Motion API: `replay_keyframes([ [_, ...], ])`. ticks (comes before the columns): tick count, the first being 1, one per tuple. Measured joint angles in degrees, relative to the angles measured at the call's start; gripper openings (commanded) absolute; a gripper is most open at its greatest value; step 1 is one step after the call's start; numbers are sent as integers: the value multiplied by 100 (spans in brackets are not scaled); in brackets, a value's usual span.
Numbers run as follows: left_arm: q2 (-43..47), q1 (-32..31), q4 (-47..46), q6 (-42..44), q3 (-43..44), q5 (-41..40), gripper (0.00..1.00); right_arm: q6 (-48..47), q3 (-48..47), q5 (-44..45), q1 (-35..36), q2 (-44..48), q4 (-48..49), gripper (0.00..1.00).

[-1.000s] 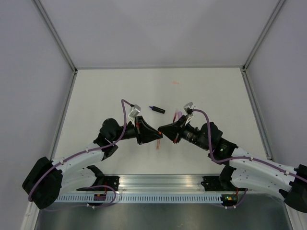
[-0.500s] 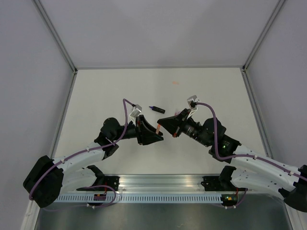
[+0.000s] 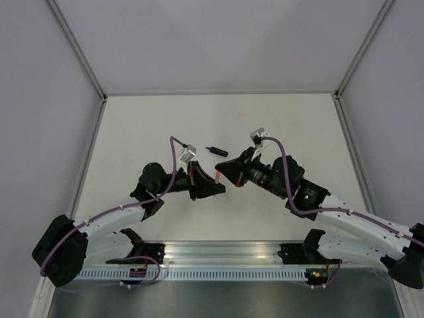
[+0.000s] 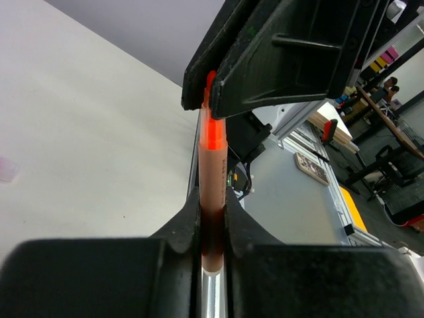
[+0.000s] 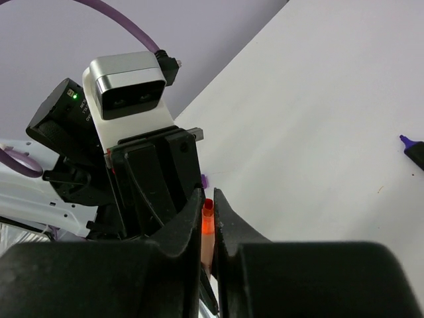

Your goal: Insert the pens into the pen caps

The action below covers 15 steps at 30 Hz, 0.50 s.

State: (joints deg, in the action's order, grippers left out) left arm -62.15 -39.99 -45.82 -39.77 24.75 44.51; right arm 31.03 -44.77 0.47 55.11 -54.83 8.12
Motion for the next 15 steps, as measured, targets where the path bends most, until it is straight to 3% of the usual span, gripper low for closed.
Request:
replay_keyframes([
  [1, -11, 4, 0, 2, 0, 2, 2, -35, -44, 7, 2, -37, -39, 31],
  [5, -17, 9, 0, -2, 4, 0, 2, -195, -264, 0, 2, -203, -260, 59],
  [10, -55, 9, 103, 0, 7, -151, 2, -584, -748, 144, 2, -315, -822, 74],
  [15, -59, 11, 380, 11, 68, -409, 2, -1165, -1775, 603, -44, -476, -1432, 78],
])
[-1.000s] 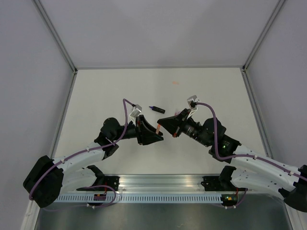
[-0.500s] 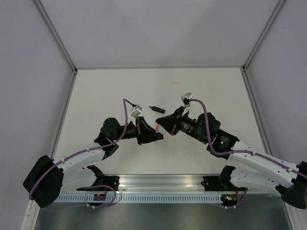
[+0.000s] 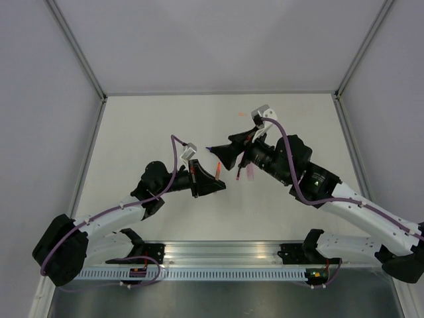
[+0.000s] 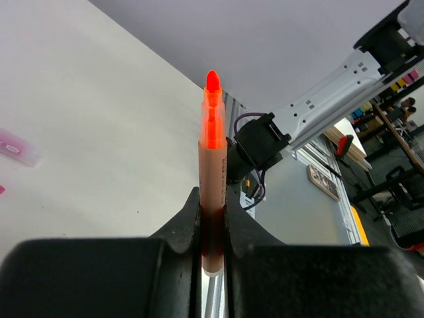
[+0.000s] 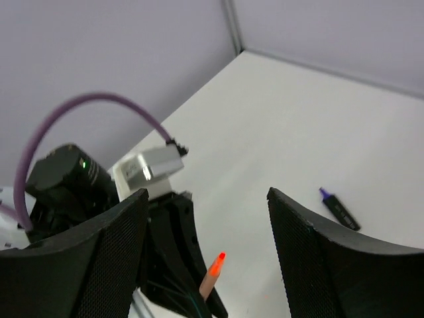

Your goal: Insert the pens into the pen caps

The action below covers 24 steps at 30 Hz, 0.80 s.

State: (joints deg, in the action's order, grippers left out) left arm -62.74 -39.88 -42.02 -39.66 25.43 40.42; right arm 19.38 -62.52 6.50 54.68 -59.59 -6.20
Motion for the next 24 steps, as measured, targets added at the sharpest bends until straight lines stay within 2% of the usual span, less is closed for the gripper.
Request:
replay_keyframes([
  [3, 28, -2, 177, 31, 7, -221, 2, -323, -673, 195, -227, -216, -129, 79],
  [7, 269, 0, 542, 138, 4, -699, 2, -758, -1379, 321, -898, -708, -103, 79],
  [11, 1027, 0, 828, 319, -87, -1200, 2, -1246, -1604, 472, -1543, -1384, 101, 80],
  [17, 2205, -2, 946, 459, -393, -1961, 2, -2026, -1832, 442, -2321, -2837, 267, 80],
  [24, 2500, 0, 1113, 485, -496, -2542, 2, -2555, -3228, 74, -2990, -5018, -98, 79],
])
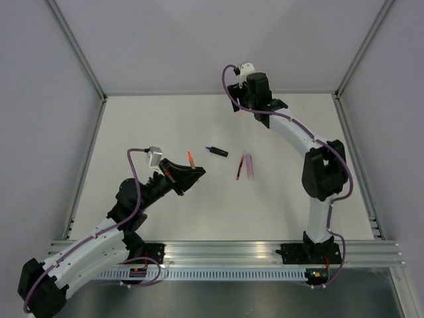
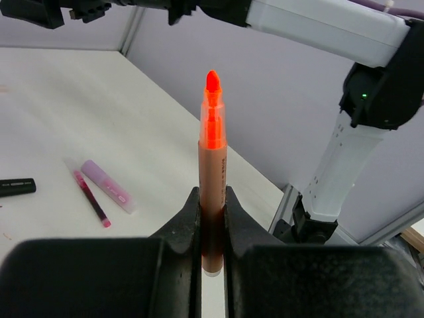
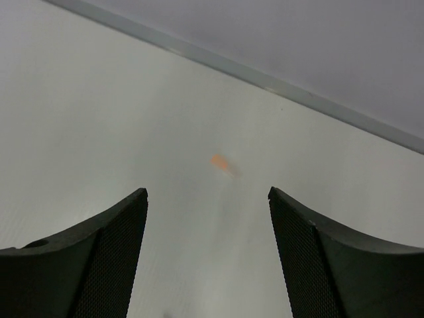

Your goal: Insert the pens into the pen caps

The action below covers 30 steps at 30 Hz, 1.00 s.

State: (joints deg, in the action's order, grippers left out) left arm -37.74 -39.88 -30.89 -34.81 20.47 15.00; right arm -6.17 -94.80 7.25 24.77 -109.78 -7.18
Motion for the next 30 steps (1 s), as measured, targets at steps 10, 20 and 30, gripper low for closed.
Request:
replay_keyframes([
  [10, 42, 0, 210, -4, -24, -249, 2, 2205, -2564, 518, -577, -2594, -1329, 77],
  [20, 55, -2, 212, -4, -24, -291, 2, 2356, -2472, 138, -636, -3147, -944, 74],
  [30, 57, 0, 212, -4, -24, -291, 2, 1947, -2564, -101, -691, -3333, -540, 69],
])
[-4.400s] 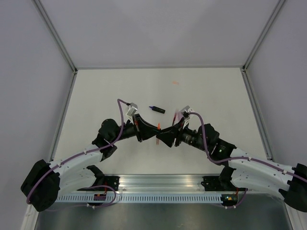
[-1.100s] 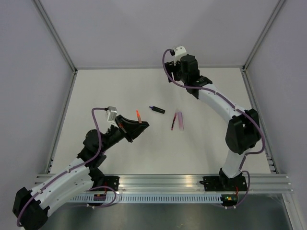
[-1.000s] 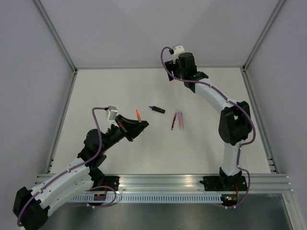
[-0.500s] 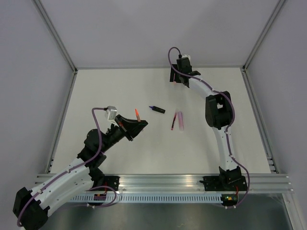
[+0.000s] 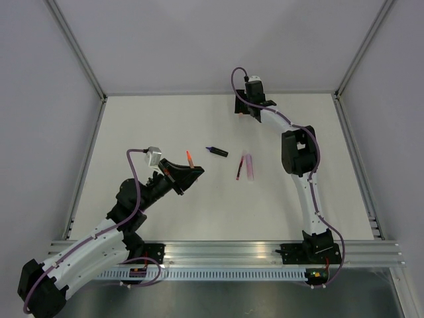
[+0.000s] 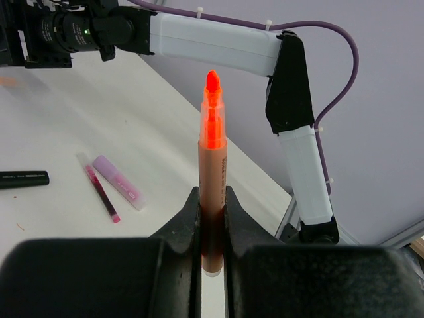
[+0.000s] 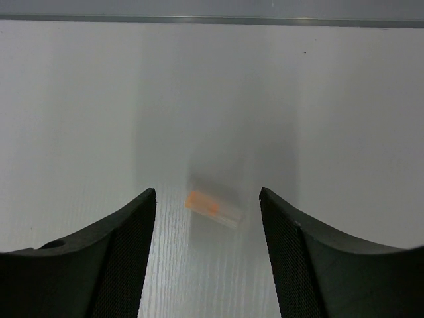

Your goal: Insert the pens into the pen caps

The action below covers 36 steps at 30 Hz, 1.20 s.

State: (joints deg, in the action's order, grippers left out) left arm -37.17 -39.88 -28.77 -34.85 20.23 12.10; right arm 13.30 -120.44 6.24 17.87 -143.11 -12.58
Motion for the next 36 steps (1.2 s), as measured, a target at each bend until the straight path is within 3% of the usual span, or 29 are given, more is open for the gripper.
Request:
replay_keyframes([
  [9, 7, -2, 2, 0, 0, 0, 2, -431, -125, -304, 0, -328, 142, 63],
  [36, 109, -2, 7, 0, 0, -2, 2, -756, -345, -1268, -11, -496, 52, 62],
])
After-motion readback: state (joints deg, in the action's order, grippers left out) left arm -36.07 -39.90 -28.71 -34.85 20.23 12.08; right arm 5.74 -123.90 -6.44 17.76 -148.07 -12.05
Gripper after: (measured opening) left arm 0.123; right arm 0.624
